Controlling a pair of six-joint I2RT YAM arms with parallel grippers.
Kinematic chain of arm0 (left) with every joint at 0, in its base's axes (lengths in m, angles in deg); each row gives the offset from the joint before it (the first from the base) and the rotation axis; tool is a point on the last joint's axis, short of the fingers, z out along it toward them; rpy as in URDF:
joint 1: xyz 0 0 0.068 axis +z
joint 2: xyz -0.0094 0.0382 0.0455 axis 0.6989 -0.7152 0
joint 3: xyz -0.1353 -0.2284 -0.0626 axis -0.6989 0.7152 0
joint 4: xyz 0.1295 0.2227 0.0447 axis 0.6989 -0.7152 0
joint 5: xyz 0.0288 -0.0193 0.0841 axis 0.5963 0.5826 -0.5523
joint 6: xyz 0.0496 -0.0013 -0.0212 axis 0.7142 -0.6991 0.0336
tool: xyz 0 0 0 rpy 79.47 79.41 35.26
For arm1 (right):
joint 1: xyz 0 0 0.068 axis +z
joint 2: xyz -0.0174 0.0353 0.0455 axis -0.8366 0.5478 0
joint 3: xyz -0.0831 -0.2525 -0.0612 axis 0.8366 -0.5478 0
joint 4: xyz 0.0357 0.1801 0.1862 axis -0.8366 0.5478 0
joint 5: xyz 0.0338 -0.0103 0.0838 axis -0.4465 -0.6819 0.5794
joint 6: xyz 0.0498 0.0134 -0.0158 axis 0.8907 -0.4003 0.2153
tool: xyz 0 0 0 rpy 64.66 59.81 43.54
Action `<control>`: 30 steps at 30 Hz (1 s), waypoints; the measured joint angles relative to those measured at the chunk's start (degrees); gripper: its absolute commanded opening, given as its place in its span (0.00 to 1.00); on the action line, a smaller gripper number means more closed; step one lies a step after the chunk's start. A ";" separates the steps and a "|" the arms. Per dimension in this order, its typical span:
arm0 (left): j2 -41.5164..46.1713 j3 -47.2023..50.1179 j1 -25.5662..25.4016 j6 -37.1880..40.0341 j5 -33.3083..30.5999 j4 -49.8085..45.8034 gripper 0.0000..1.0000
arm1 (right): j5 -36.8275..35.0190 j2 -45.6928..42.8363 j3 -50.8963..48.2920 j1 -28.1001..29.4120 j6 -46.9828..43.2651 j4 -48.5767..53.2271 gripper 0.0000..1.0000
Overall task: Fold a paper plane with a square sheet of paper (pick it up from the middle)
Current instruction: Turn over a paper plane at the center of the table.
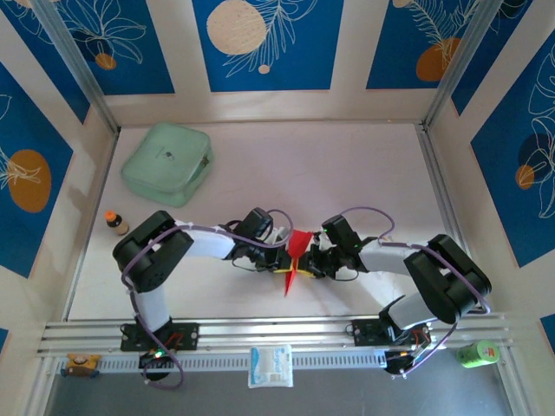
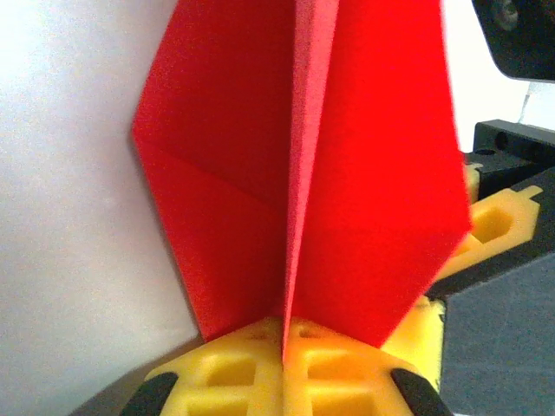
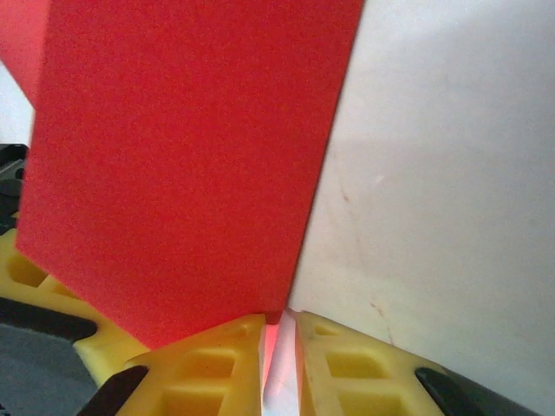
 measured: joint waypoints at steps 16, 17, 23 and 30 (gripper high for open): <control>13.27 -12.59 -0.17 6.78 -39.91 -39.76 0.00 | -7.19 -11.87 0.04 0.11 -0.70 7.98 0.20; 13.16 -12.59 -0.17 6.86 -40.65 -40.94 0.01 | -7.32 -11.87 0.04 0.11 -0.68 8.28 0.20; 10.43 -12.59 -0.22 7.41 -41.70 -43.67 0.01 | -7.58 -11.87 0.42 0.11 -0.70 9.22 0.20; 8.35 -12.59 -0.24 7.45 -41.64 -43.93 0.02 | -7.61 -11.87 0.87 0.11 -0.70 9.55 0.21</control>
